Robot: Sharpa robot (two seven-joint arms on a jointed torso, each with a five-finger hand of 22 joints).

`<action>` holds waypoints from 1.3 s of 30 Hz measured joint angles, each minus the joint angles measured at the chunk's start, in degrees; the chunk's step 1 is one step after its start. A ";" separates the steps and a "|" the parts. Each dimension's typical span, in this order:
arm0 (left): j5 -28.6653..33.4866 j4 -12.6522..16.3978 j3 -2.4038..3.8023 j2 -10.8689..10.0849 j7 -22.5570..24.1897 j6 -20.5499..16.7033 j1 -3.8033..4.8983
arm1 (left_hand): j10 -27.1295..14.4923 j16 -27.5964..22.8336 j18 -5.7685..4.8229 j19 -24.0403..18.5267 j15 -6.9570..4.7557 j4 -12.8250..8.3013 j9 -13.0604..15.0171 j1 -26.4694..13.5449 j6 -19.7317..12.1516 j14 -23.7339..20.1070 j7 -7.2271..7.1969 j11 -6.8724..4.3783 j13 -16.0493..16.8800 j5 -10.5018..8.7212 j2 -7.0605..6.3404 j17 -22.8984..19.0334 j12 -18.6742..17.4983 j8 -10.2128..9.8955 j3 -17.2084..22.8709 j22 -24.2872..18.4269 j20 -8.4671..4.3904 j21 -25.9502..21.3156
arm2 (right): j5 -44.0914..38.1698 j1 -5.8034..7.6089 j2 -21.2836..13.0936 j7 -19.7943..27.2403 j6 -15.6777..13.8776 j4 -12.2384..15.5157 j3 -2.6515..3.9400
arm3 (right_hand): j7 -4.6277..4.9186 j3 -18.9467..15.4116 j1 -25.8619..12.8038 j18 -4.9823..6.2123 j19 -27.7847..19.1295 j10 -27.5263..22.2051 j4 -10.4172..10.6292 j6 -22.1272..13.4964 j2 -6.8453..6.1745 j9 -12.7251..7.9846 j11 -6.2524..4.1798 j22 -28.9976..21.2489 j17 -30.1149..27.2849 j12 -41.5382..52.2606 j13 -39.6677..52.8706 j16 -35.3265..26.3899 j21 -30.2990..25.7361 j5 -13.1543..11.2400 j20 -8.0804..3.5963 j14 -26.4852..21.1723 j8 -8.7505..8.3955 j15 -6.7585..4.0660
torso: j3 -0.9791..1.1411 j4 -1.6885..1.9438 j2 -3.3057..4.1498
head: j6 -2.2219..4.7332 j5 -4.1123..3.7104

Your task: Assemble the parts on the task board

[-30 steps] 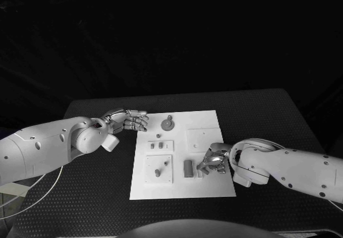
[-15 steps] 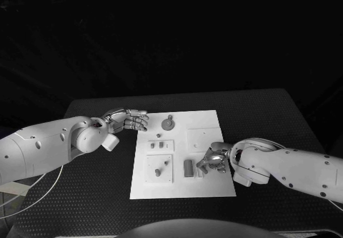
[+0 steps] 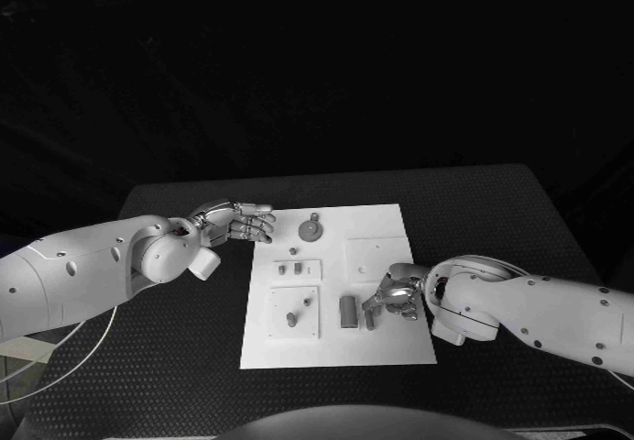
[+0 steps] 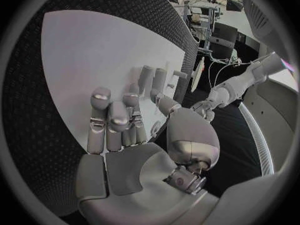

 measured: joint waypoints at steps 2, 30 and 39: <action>0.00 0.00 0.00 0.00 0.00 0.00 0.00 | 0.00 0.00 0.00 0.00 0.00 0.00 0.00 0.00 0.00 0.00 0.00 0.00 0.00 0.00 0.00 0.00 0.00 0.00 0.00 0.00 0.00 0.00 | -0.03 0.00 0.00 0.00 0.03 0.01 0.00 | 0.00 0.00 0.00 0.00 0.00 0.00 0.00 0.00 0.00 0.00 0.00 0.00 0.00 0.00 -0.01 0.00 0.00 0.00 0.00 0.00 0.00 0.00 | 0.01 -0.01 0.00 | 0.01 -0.04; -0.03 -0.03 0.00 -0.07 -0.04 0.01 0.00 | 0.00 0.00 0.00 0.00 0.00 0.00 0.00 0.00 0.00 0.00 0.00 0.00 -0.05 0.00 0.00 0.04 0.00 0.00 0.00 0.01 0.00 0.00 | -2.47 0.02 -4.73 3.56 5.55 4.56 0.47 | 0.06 2.79 2.39 0.00 0.77 -0.01 2.27 -0.07 -7.30 0.27 0.01 0.00 0.07 0.45 -0.04 0.23 0.00 0.00 -0.58 0.23 -0.05 -0.04 | 0.04 -0.03 0.00 | 0.31 -0.34; -0.06 -0.06 0.00 0.01 -0.05 0.05 0.00 | 0.00 0.00 0.00 0.00 0.00 0.00 0.01 0.00 0.00 0.00 0.00 0.00 -0.05 0.00 0.00 0.04 0.00 0.00 0.00 0.01 0.00 0.00 | -3.92 -0.11 -3.92 3.80 8.04 4.22 0.42 | 0.02 2.78 3.05 -0.01 0.78 -0.01 1.96 -0.03 -7.25 0.36 0.01 0.00 0.12 0.45 -0.04 0.23 0.00 0.00 -0.58 0.24 -0.05 -0.03 | 0.03 -0.03 0.02 | 0.21 -0.46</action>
